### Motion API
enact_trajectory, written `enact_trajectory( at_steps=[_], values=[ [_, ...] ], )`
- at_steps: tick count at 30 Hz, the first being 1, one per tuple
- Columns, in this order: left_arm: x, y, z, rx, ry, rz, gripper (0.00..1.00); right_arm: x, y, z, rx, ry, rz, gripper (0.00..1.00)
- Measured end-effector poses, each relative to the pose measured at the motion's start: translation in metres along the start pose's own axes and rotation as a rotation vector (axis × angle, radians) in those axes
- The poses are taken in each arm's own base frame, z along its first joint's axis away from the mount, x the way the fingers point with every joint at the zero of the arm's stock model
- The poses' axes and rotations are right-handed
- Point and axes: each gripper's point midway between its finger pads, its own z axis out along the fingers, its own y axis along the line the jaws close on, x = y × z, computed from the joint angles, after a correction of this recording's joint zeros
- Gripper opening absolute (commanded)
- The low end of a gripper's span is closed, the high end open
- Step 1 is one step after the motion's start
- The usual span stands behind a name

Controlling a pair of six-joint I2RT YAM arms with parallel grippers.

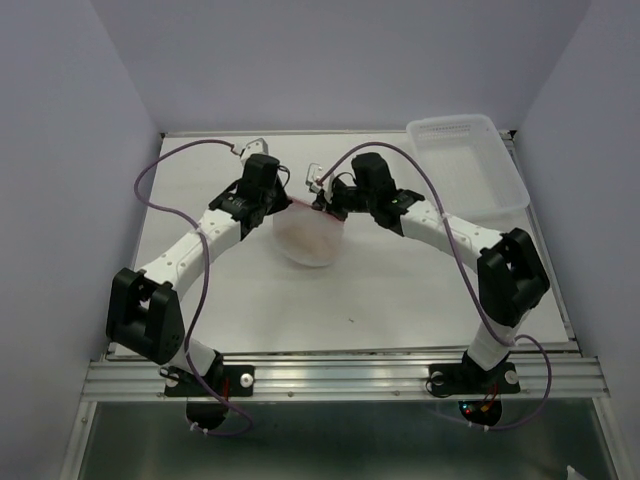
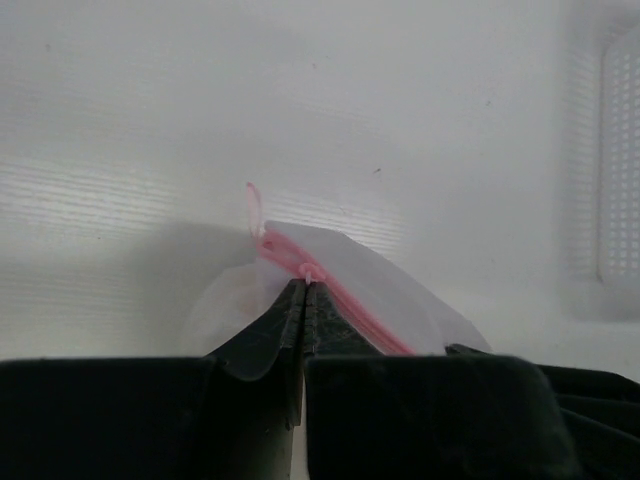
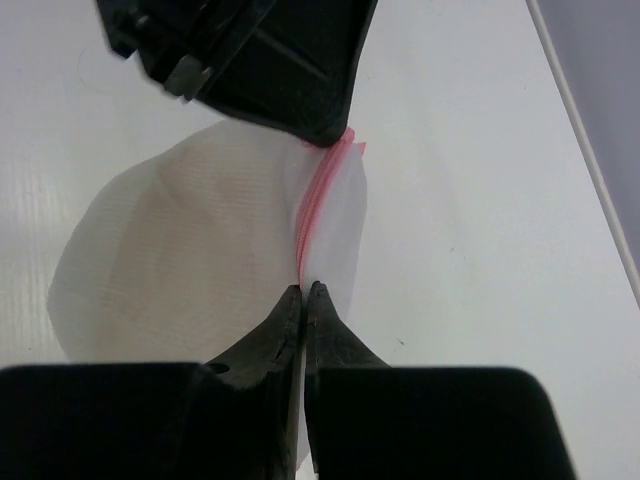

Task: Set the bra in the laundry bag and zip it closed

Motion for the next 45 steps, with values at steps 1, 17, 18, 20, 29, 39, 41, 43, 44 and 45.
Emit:
enact_trajectory(
  at_steps=[1,17,18,20,29,39,41,43,44,45],
  values=[
    [-0.001,0.007,0.002,-0.013,0.001,-0.009,0.0,0.0,0.002,-0.002,-0.001,-0.001,-0.007,0.01],
    [0.012,0.052,0.029,-0.068,0.091,-0.082,0.0,0.01,0.014,-0.013,0.006,0.019,-0.068,0.34],
    [0.011,0.05,0.029,-0.055,0.086,-0.08,0.0,0.011,0.013,-0.013,0.015,0.025,-0.061,0.5],
    [0.008,0.057,0.03,-0.068,0.068,-0.073,0.0,0.015,0.01,-0.015,0.029,0.041,-0.044,0.7],
    [-0.025,0.052,-0.001,-0.048,-0.063,-0.069,0.0,0.012,0.005,-0.017,0.048,0.029,0.048,0.75],
    [-0.022,0.006,-0.014,0.004,-0.1,-0.042,0.0,-0.012,0.006,-0.018,0.02,-0.029,0.034,0.74],
    [-0.021,-0.002,-0.012,0.014,-0.094,-0.047,0.0,-0.022,0.003,-0.018,0.029,-0.044,0.02,0.73],
    [-0.019,-0.005,-0.007,0.011,-0.086,-0.058,0.0,-0.032,-0.003,-0.017,0.049,-0.056,0.006,0.73],
    [-0.018,-0.004,-0.004,0.006,-0.082,-0.063,0.0,-0.035,-0.006,-0.016,0.061,-0.057,0.001,0.72],
    [-0.015,-0.004,-0.002,0.0,-0.075,-0.065,0.0,-0.037,-0.007,-0.015,0.067,-0.058,-0.002,0.72]
  ],
)
